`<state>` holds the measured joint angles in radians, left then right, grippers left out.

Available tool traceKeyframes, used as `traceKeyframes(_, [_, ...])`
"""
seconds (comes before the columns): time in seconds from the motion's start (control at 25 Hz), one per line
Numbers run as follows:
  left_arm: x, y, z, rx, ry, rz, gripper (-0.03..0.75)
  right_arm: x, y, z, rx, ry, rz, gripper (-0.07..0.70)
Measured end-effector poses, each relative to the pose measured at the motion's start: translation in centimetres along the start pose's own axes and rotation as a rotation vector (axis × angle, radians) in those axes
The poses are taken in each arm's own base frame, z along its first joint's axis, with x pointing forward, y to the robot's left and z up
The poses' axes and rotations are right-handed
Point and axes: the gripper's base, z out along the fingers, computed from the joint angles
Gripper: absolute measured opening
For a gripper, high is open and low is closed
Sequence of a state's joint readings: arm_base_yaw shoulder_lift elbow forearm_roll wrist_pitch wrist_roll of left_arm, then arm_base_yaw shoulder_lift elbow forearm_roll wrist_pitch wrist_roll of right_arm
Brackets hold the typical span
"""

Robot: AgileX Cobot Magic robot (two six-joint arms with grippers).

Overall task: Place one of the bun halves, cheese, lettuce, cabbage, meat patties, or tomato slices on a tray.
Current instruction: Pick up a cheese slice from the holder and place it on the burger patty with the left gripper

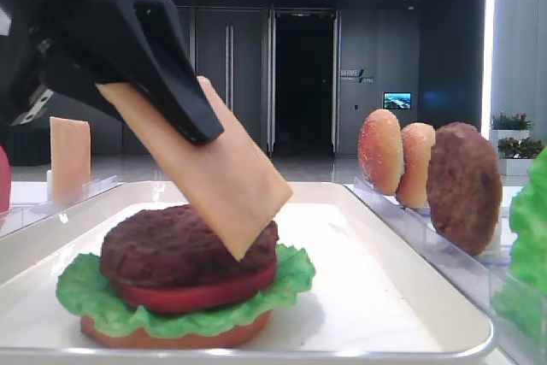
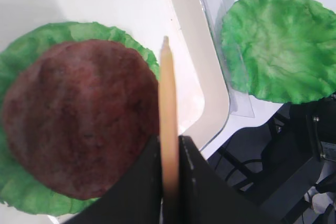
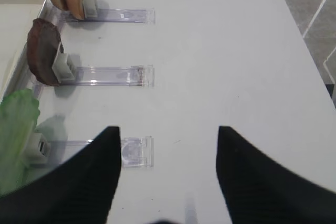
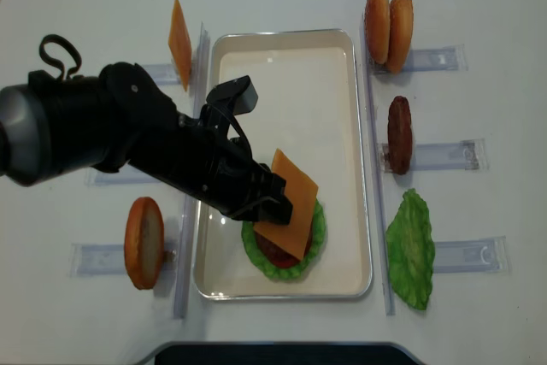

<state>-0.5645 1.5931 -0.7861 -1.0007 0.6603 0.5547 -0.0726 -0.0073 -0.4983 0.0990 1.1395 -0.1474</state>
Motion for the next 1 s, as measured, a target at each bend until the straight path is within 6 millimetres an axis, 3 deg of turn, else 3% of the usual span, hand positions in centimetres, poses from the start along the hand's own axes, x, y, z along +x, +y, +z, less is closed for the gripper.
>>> traceKeyframes(0.72, [0.02, 0.03, 0.0, -0.004, 0.002, 0.006, 0.037, 0.0, 0.0, 0.0, 0.0, 0.0, 0.0, 0.415])
traceKeyframes(1.0, [0.02, 0.04, 0.0, -0.004, 0.003, 0.007, 0.083, 0.0, 0.0, 0.0, 0.0, 0.0, 0.0, 0.415])
